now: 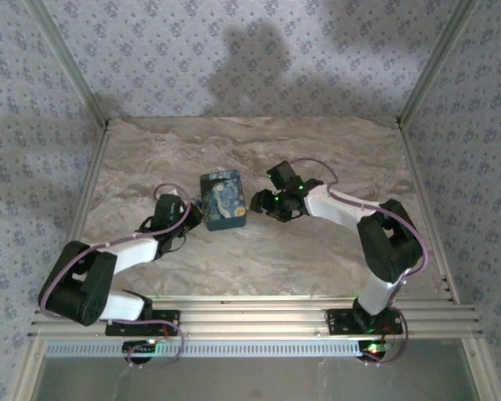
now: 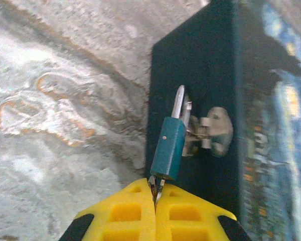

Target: Unlock the padlock with the key

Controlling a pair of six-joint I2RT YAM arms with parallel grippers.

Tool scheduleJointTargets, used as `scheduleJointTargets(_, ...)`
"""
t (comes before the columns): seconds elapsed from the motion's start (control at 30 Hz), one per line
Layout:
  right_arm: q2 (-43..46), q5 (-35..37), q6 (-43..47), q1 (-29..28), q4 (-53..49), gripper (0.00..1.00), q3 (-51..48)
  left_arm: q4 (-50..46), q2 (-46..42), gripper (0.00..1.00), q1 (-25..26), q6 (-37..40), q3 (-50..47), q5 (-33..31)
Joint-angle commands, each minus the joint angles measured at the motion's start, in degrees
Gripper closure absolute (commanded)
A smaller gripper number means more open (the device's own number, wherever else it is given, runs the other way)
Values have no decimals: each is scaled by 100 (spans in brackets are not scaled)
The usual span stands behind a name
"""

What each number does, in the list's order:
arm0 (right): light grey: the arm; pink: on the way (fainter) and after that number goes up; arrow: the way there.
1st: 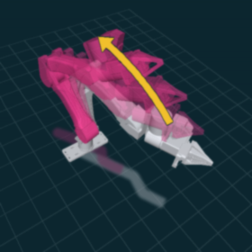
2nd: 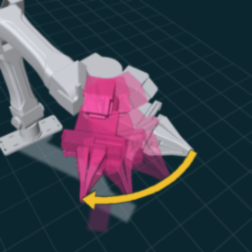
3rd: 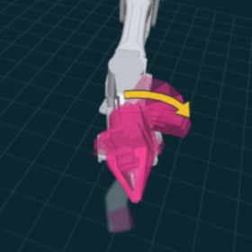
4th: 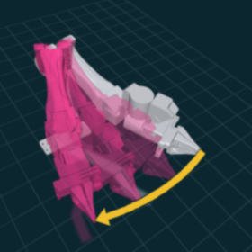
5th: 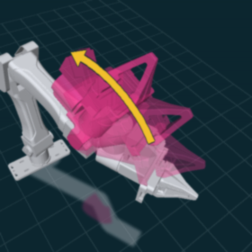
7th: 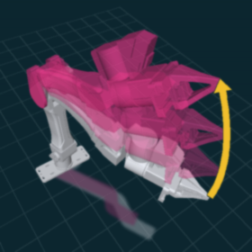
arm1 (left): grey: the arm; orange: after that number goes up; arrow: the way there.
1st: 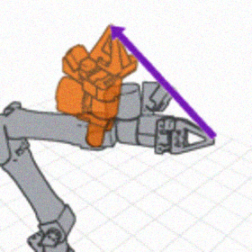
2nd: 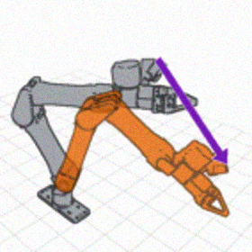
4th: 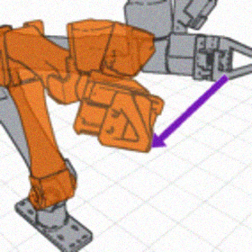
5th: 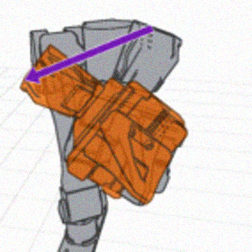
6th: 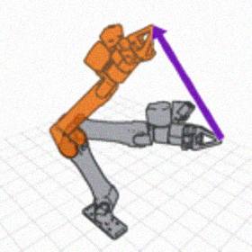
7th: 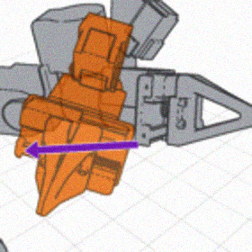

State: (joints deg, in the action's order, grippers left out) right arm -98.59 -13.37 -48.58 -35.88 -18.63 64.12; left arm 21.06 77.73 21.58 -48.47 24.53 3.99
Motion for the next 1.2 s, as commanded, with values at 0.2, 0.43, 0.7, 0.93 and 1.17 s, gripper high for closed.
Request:
scheduleJointTargets(0.2, -47, -61, 58, 37, -167, 40, 110, 894, 627, 100, -34, 12, -170, 374)
scheduleJointTargets(0.43, -12, -36, 72, 30, -281, 40, 180, 849, 703, 100, -57, 45, -72, 545)
scheduleJointTargets(0.7, 53, 71, 25, -24, -365, 40, 229, 1373, 131, 100, -144, -123, -230, 825)
scheduleJointTargets(0.93, -130, 62, 28, -83, -407, 40, 466, 1454, 130, 100, -137, -69, -353, 875)
scheduleJointTargets(1.17, -484, 36, 170, -148, -535, 41, 1009, 1629, 571, 100, -128, -17, -469, 874)
